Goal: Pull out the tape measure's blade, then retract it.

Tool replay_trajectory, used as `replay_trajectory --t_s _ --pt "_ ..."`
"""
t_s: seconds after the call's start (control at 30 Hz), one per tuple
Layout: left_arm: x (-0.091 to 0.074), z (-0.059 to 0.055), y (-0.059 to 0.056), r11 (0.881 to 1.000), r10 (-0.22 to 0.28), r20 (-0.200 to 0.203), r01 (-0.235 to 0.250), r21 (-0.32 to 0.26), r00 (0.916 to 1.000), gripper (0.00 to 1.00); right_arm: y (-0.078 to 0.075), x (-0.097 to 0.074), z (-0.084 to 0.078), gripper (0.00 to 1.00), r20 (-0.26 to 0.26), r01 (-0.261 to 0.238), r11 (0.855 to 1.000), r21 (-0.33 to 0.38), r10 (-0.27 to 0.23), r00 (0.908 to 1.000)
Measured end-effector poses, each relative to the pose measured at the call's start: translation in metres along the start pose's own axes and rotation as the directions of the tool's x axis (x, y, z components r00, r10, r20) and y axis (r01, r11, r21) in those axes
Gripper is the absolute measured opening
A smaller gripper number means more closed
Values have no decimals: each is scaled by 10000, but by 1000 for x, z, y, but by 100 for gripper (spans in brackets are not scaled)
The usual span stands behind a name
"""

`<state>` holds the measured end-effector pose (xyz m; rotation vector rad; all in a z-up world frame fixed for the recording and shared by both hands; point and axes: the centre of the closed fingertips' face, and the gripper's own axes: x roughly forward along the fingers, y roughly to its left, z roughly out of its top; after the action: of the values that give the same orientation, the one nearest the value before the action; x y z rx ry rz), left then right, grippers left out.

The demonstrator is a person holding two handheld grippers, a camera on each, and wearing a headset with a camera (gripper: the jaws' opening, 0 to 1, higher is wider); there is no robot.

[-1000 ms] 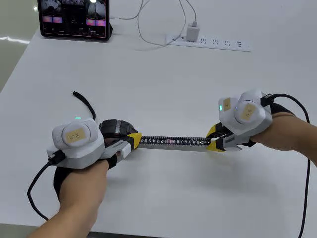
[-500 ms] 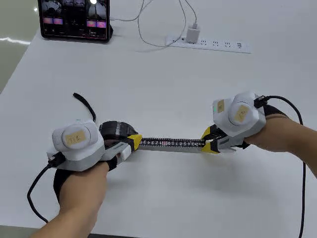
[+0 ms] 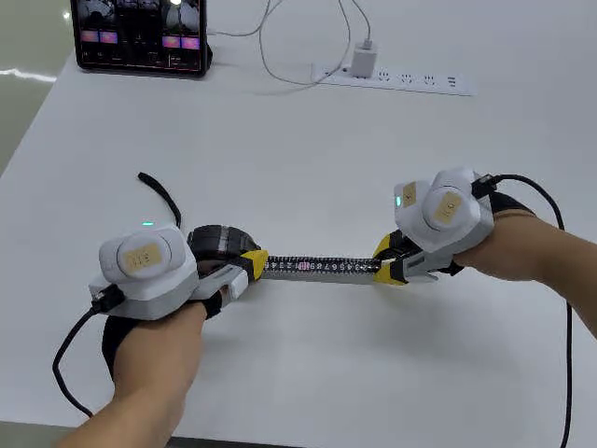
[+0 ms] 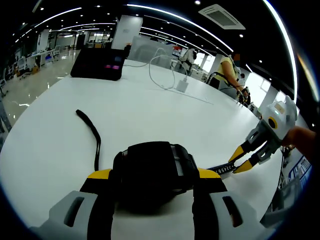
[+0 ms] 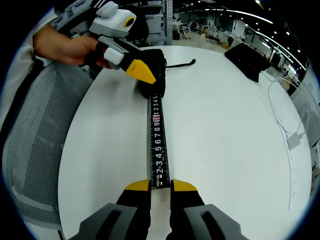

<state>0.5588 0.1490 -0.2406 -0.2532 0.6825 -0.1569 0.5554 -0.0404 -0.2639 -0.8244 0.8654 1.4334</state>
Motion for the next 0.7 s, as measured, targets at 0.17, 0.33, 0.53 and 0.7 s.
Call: replay_trajectory --t_s 0.17,0.33,0.53,0.7 --pt "0 0 1 10000 4 2 -4 4 10000 59 0 0 2 10 16 -5 10000 -13 5 10000" --pt "0 0 1 10000 -5 7 5 -11 10000 59 0 1 4 10 43 -1 10000 -36 1 10000" --pt "0 0 1 10000 -14 28 14 -43 10000 59 0 2 7 10 70 -10 10000 -51 11 10000" --pt "-1 0 0 10000 -24 55 24 -49 10000 59 0 3 9 10 77 -44 10000 -69 45 10000"
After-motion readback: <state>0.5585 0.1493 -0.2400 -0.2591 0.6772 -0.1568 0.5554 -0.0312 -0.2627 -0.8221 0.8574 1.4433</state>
